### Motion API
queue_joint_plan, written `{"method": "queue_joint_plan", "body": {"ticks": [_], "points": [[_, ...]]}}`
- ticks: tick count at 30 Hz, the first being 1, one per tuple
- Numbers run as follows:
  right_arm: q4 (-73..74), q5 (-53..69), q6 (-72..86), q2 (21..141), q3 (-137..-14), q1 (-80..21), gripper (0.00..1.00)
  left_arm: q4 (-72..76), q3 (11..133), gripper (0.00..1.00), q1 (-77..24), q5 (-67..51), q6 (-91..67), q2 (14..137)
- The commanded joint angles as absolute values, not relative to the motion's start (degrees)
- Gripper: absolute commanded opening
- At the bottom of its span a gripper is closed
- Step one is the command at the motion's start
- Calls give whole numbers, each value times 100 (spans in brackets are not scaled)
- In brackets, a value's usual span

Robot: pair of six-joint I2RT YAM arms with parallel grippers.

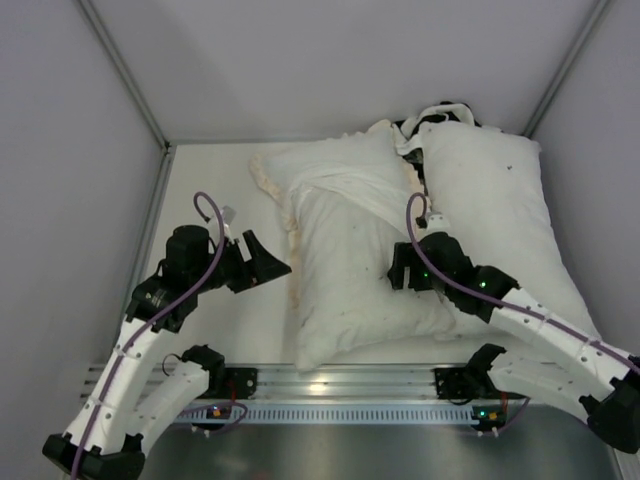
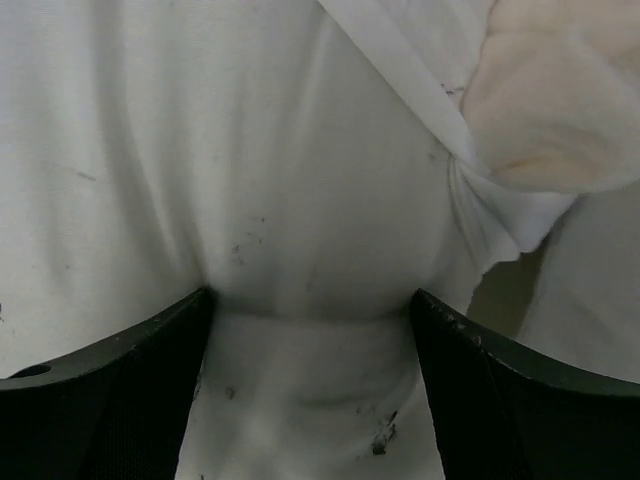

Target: Remove the pillowcase from the pillow

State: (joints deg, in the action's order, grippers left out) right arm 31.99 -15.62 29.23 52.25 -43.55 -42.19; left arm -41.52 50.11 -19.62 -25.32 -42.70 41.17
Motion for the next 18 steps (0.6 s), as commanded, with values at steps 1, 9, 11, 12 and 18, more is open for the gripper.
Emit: {"method": "queue_joint_plan", "body": {"ticks": [1, 9, 11, 12, 18], "points": [[2177, -91, 3373, 5308, -3641, -4148, 77, -4122, 4957, 80, -1960, -2795, -4333, 3982], [-1334, 1573, 4490, 7018, -3075, -4877, 75, -4122, 5115, 80, -1969, -3067, -4438, 3964], [-2008, 1660, 4807, 7442, -3504, -5211, 75, -4122, 5133, 80, -1969, -3059, -4500, 3946], [-2195, 1679, 4877, 7801, -3663, -5325, 75, -4131, 5124, 80, -1960, -3050, -4526, 3929], [-1812, 1381, 4597, 7973, -4649, -5915, 75, -4175, 5124, 80, -1960, -3208, -4623, 3823]]}}
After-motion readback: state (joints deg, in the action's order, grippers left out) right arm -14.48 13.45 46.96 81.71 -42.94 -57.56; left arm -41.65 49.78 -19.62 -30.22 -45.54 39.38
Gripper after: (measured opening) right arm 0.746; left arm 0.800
